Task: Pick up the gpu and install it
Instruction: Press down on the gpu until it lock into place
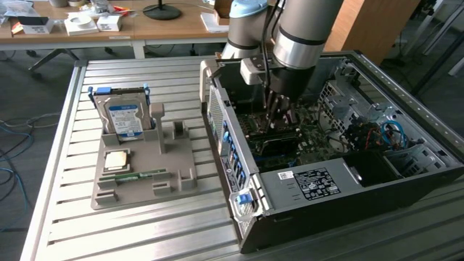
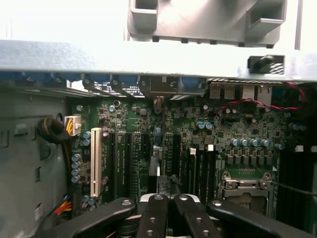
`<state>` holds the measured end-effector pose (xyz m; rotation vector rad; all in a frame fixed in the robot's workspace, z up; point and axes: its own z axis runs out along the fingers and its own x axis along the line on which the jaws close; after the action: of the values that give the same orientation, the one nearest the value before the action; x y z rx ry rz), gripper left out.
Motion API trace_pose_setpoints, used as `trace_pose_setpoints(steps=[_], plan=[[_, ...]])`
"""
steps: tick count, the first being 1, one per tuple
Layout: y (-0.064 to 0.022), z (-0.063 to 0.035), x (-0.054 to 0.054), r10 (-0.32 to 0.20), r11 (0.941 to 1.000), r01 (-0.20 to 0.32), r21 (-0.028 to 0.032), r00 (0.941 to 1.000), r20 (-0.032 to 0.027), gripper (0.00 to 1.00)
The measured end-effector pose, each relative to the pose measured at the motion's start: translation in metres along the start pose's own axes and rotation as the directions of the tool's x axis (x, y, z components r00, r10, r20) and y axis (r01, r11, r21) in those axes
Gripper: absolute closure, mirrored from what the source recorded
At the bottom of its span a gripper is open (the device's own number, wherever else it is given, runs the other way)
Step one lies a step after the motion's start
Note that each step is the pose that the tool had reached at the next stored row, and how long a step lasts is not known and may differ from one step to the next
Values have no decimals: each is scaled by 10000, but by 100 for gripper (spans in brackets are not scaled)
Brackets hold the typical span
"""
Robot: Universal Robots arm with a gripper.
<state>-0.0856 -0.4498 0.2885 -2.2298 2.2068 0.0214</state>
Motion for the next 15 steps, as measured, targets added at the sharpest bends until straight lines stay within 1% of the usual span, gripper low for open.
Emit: trace_pose_setpoints(steps=[5,9,10,14,15], plan=[[0,-170,-2,0,10000,0,-1,10000,-2,89],[0,-283,-4,0,10000,0,-1,10000,-1,89],[1,-302,-4,0,10000,0,-1,10000,-1,89],[0,-302,-4,-1,10000,1,0,10000,1,89],[-14,-304,-4,-3,10000,3,-2,10000,-1,89]])
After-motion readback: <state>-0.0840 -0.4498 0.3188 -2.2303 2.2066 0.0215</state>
